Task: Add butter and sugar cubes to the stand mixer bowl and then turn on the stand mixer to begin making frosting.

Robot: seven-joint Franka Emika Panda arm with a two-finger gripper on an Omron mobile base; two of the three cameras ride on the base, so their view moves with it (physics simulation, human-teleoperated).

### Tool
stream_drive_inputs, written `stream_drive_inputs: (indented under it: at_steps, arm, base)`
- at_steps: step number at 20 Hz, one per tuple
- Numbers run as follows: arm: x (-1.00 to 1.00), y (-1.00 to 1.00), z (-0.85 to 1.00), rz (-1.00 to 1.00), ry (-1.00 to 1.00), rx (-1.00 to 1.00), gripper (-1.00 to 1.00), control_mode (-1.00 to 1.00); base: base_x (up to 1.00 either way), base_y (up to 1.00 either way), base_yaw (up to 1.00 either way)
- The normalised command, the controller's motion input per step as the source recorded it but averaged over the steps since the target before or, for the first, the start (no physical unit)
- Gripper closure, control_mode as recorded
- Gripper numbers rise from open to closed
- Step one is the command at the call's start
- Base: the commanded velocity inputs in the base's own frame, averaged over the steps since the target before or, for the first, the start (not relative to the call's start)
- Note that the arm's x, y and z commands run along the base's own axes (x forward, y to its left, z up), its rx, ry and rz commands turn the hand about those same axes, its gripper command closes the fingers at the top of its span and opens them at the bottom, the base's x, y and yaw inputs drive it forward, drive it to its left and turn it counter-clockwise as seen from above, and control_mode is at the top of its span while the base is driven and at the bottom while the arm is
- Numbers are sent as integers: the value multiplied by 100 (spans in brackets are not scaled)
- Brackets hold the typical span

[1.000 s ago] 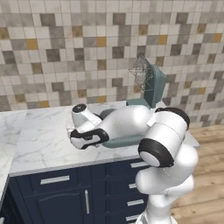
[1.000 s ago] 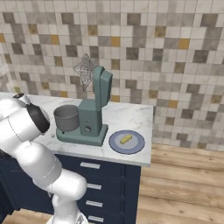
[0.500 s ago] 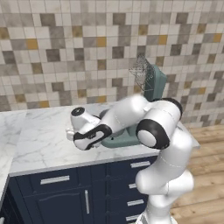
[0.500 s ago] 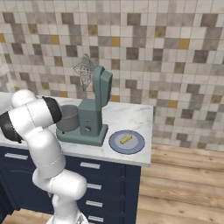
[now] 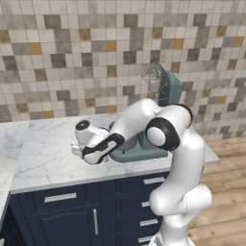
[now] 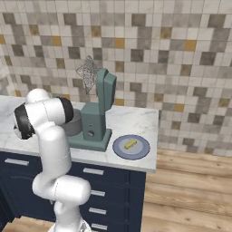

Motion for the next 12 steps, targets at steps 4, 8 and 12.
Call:
stream_drive_inputs:
  at_steps: [4, 8, 12]
  arm:
    - [24, 3, -23, -2, 0, 0, -100, -100]
    - [16, 1, -26, -1, 0, 0, -100, -100]
    - [4, 0, -21, 0, 0, 0, 100, -100]
  base:
    - [0, 0, 0]
    - [0, 0, 0]
    - [0, 0, 0]
